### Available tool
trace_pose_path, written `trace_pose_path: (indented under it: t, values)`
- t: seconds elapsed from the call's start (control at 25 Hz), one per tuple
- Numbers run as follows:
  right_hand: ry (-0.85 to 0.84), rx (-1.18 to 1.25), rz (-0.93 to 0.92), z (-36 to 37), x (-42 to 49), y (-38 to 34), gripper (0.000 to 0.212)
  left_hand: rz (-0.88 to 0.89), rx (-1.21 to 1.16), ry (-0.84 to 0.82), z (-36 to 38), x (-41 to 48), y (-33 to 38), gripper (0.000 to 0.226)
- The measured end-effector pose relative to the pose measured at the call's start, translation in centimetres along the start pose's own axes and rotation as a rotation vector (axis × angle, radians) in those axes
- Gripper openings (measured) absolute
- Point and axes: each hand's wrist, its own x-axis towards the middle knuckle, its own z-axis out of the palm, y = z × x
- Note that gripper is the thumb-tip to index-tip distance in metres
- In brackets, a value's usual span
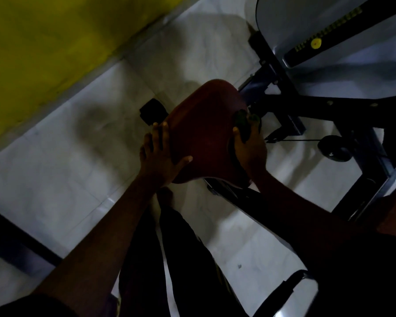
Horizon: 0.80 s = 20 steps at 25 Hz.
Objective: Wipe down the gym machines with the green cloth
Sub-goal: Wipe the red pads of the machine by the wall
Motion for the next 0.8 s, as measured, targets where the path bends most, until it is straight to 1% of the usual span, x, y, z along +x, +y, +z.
trace_pose_path:
  t: [0.04, 0.12, 0.2, 0.28, 0.36, 0.44, 0.48, 0.56, 0.6, 0.68, 0.8]
  values:
    - [0.028, 0.01, 0.03, 0.3, -0.9, 0.3, 0.066, 0.01, 0.006, 0.016, 0.0, 0.0, -0.1, 0.114]
    - [0.121, -0.047, 0.068, 1.2, -2.2, 0.7, 0.063, 0.024, 0.016, 0.011, 0.0, 0.1, -0.3, 0.115]
    - [0.173, -0.102, 0.049, 1.8, -2.2, 0.6, 0.06, 0.034, 0.025, 0.005, 0.1, 0.2, -0.5, 0.115]
    - [0.159, -0.072, -0.004, 1.4, -0.9, 0.0, 0.059, 0.04, 0.023, 0.019, 0.3, 0.1, -0.6, 0.114]
    - [0.122, 0.001, -0.022, 0.8, 1.5, -0.3, 0.061, 0.033, 0.033, 0.022, 0.5, 0.4, -0.9, 0.115]
    - [0.109, 0.02, -0.035, 0.1, 4.4, -0.8, 0.062, 0.029, 0.055, 0.009, 0.6, 0.5, -0.8, 0.117]
    - [0.096, 0.019, -0.023, -0.1, 5.8, -1.0, 0.061, 0.025, 0.048, 0.0, 0.5, 0.5, -0.7, 0.117]
    - [0.064, 0.066, 0.059, -0.2, 7.2, -1.3, 0.053, 0.02, 0.012, -0.001, 0.3, 0.4, -0.5, 0.115]
    - [0.047, 0.101, 0.101, -0.2, 7.1, -1.2, 0.05, 0.026, 0.007, 0.009, 0.2, 0.3, -0.4, 0.114]
    - [0.02, 0.166, 0.152, -0.3, 5.3, -0.5, 0.051, 0.032, 0.012, 0.004, 0.0, 0.1, -0.3, 0.115]
    - [-0.048, 0.126, 0.176, -0.7, 1.4, 0.8, 0.051, 0.049, 0.026, 0.002, -0.1, 0.1, -0.2, 0.115]
